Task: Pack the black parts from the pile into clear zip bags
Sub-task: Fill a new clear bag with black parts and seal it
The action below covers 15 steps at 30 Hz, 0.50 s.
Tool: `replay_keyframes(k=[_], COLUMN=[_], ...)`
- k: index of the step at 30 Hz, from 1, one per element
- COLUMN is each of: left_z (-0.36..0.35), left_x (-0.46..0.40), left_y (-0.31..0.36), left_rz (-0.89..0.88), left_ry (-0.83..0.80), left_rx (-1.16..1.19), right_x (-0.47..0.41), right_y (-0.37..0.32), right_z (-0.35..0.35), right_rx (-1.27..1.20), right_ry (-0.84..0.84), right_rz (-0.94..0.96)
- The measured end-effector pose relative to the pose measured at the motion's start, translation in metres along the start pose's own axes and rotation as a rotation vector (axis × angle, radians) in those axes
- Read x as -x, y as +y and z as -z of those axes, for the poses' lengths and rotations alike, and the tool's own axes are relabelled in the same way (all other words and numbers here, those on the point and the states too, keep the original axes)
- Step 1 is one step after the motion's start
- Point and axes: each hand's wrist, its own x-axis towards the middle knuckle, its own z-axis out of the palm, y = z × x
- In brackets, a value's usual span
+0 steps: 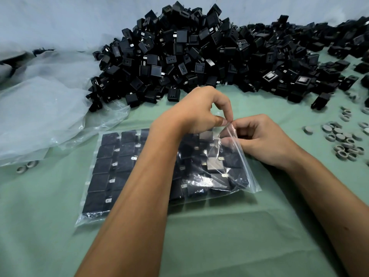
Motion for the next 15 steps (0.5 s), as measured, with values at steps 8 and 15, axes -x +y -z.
replay_keyframes(k=[8,15], left_z=[-0.002,-0.003], left_x=[-0.001,-0.003], left_y=[-0.007,-0.009], left_rz=[0.039,0.053], left_ry=[-0.023,-0.007], left_rx=[0.021,0.055], right_x=[0.003,0.008], right_y=[-0.007,-0.008], right_z=[0.018,0.021], right_rx=[0.040,-0.033], right_ry=[-0.038,-0.192], right_rz=[-0.089,-0.159])
